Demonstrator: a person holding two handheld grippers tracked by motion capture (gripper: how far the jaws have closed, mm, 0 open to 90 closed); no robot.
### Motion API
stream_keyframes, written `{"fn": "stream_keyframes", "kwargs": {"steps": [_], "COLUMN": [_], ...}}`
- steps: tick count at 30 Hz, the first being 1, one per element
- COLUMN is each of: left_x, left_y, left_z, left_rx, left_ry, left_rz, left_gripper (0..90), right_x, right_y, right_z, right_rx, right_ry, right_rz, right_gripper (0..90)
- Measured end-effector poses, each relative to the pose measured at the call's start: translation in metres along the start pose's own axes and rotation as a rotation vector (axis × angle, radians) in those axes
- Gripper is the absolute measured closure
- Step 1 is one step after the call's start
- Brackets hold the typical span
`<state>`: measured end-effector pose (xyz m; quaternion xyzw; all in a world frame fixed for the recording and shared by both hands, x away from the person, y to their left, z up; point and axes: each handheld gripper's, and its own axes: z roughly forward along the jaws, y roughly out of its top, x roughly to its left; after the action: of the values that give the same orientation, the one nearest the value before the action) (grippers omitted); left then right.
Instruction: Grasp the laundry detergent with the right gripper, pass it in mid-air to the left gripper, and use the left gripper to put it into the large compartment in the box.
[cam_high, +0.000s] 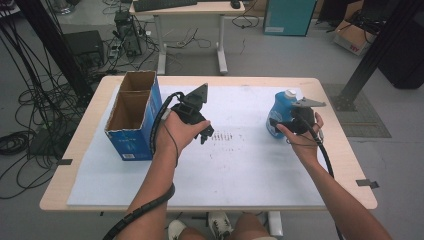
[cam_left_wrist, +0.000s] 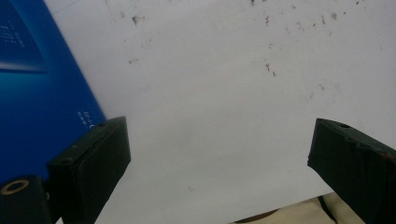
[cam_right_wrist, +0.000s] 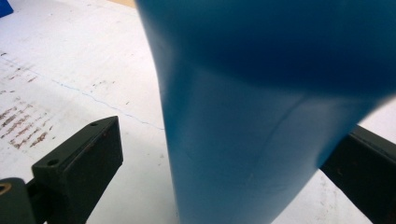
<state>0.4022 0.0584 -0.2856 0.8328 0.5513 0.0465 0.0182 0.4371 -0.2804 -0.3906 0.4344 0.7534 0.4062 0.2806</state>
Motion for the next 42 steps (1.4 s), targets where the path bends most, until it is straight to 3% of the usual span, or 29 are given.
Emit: {"fn": "stream_keyframes", "kwargs": {"steps": [42], "left_x": [0.0019], "left_y": [0.0033], "left_z": [-0.0031], "left_rx": [-0.014], "left_ry": [-0.001], "left_rz": [0.004], "left_gripper": [6.0], "right_x": [0.002], "right_y": [-0.0008], "right_z": [0.0041], "right_rx": [-0.051], "right_ry": [0.002], "right_rz": [0.003], "right_gripper": [1.4]}}
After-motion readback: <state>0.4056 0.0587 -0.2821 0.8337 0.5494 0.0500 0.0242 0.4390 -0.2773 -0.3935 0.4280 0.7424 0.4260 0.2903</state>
